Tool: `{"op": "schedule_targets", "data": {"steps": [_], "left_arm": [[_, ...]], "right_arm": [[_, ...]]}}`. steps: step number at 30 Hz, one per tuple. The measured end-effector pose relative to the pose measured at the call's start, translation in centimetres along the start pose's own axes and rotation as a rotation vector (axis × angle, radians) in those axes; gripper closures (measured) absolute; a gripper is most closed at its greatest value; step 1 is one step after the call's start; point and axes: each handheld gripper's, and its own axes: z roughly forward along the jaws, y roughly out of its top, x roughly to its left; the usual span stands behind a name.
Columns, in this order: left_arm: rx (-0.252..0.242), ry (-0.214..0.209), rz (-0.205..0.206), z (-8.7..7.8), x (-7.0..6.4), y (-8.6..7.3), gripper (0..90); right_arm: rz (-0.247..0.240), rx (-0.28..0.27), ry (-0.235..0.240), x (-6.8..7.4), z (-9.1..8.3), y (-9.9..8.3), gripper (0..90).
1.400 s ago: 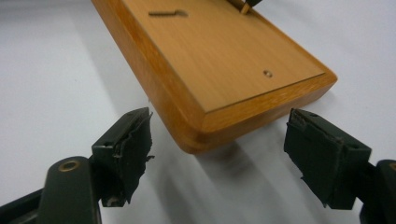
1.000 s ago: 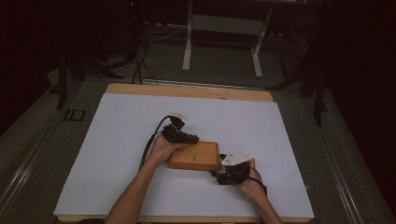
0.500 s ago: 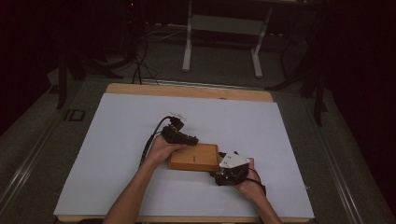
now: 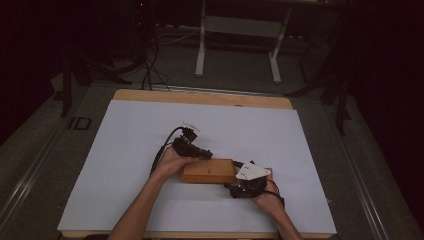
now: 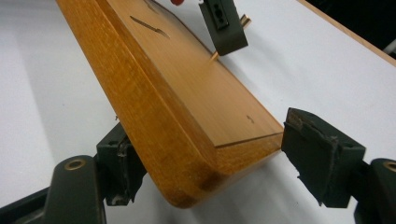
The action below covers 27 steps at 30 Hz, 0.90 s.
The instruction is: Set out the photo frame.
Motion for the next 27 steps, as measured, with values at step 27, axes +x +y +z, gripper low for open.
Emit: {"op": "schedule_targets", "data": {"steps": [27], "left_arm": [[-0.17,0.155,0.1,-3.2,-0.8,-2.2,61.7]], "right_arm": [[0.003,-0.054,0.032,-0.3,-0.3,0.7,44.1]]}}
